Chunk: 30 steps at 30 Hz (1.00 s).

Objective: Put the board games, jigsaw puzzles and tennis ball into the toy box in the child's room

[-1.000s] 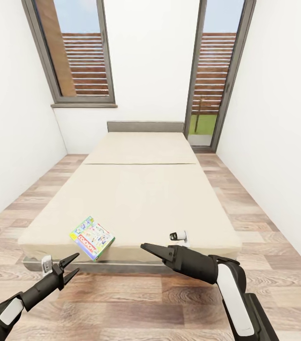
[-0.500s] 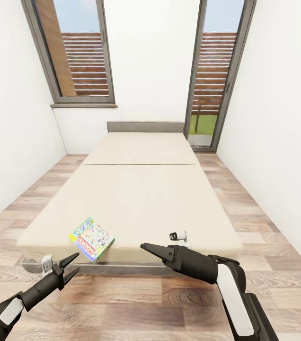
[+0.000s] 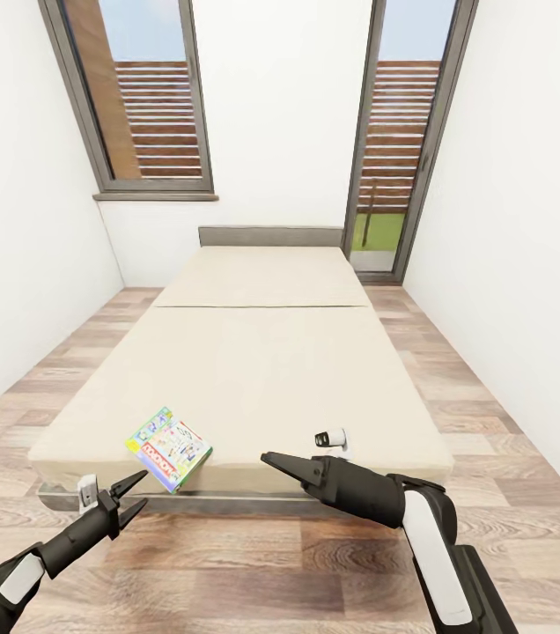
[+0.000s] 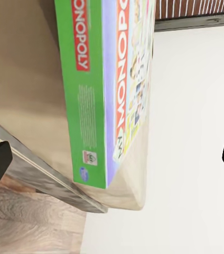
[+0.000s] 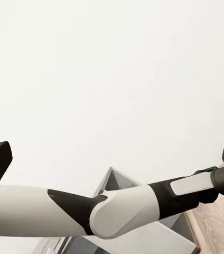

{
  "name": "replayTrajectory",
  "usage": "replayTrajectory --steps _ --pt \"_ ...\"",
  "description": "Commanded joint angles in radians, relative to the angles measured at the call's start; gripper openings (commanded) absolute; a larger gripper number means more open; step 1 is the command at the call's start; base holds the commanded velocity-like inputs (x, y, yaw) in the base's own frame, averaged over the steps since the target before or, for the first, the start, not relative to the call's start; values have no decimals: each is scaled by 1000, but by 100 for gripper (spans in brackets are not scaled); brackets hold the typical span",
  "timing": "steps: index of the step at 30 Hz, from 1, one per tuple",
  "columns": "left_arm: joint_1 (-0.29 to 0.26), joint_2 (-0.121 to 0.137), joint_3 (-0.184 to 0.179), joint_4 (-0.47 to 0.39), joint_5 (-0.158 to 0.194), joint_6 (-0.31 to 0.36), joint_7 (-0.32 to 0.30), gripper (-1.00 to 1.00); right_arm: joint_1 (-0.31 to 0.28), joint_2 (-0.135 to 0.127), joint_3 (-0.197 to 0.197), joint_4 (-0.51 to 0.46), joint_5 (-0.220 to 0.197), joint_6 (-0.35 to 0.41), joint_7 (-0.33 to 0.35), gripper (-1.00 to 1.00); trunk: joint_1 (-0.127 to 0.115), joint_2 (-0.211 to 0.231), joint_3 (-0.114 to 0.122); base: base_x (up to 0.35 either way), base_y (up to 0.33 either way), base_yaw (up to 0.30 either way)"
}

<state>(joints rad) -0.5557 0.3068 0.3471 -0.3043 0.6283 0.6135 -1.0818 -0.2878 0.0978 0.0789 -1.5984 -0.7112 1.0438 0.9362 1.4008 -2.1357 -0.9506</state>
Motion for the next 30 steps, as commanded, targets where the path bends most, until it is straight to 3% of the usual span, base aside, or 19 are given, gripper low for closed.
replayTrajectory --steps 1,30 --pt "0 0 0 1 5 8 -1 100 -1 0 -1 0 3 3 4 100 0 0 -1 2 0 0" --pt "-1 0 0 1 5 9 0 100 -1 -4 -2 0 3 3 4 100 0 0 -1 0 -35 0"
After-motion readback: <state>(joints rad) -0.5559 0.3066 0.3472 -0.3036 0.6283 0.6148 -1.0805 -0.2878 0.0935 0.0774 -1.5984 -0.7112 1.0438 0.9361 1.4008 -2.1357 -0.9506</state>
